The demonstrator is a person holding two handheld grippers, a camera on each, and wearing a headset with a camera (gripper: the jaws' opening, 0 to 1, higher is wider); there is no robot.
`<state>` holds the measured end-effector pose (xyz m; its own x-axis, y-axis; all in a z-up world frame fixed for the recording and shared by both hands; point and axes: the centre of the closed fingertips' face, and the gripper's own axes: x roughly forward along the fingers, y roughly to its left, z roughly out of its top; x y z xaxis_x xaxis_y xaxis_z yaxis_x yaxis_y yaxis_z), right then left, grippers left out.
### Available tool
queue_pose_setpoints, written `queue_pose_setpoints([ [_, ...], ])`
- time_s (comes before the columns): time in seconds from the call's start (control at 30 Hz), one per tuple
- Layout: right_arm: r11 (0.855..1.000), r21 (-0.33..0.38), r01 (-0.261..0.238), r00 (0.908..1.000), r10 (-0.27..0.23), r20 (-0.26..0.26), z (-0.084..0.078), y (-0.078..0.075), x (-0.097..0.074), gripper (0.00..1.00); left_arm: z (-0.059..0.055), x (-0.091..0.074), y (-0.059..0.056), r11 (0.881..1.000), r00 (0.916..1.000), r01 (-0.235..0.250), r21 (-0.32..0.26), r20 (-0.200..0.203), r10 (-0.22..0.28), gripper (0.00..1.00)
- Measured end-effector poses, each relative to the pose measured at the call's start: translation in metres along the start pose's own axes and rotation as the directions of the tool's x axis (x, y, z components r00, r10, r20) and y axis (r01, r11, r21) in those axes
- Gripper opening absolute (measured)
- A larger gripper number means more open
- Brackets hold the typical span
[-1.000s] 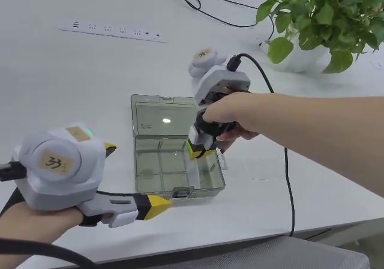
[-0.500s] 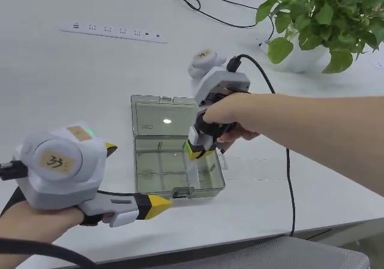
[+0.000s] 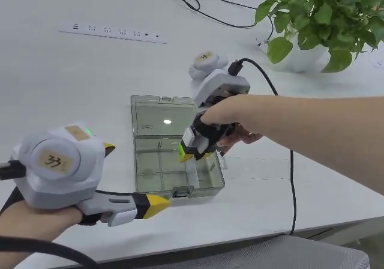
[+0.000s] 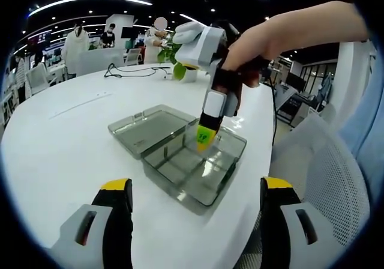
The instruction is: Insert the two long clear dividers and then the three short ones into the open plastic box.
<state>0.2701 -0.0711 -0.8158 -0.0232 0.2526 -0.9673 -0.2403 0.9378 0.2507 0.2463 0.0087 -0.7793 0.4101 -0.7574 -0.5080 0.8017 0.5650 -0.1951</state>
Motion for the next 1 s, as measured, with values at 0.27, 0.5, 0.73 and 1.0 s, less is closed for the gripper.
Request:
queue_pose_setpoints([
  [0.27, 1.0, -0.004, -0.021, 0.9996, 0.021, 0.021, 0.002, 0.003, 0.001, 0.39, 0.002, -0.001, 0.0, 1.0, 1.0, -0.003, 0.004, 0.002, 0.003, 0.9],
  [0.5, 0.999, -0.015, -0.035, 0.998, 0.035, 0.052, 0.007, 0.006, 0.0, 0.51, 0.003, -0.002, 0.0, 1.0, 1.0, -0.009, 0.009, 0.001, 0.009, 0.9],
  [0.73, 0.999, -0.03, -0.044, 0.9963, 0.046, 0.073, 0.007, 0.01, -0.003, 0.58, 0.005, -0.004, -0.001, 1.0, 0.9999, -0.013, 0.017, 0.002, 0.013, 0.9],
  [1.0, 0.996, -0.045, -0.074, 0.9909, 0.078, 0.11, 0.01, 0.015, -0.014, 0.55, 0.007, -0.007, 0.0, 1.0, 0.9998, -0.019, 0.024, 0.003, 0.019, 0.9],
])
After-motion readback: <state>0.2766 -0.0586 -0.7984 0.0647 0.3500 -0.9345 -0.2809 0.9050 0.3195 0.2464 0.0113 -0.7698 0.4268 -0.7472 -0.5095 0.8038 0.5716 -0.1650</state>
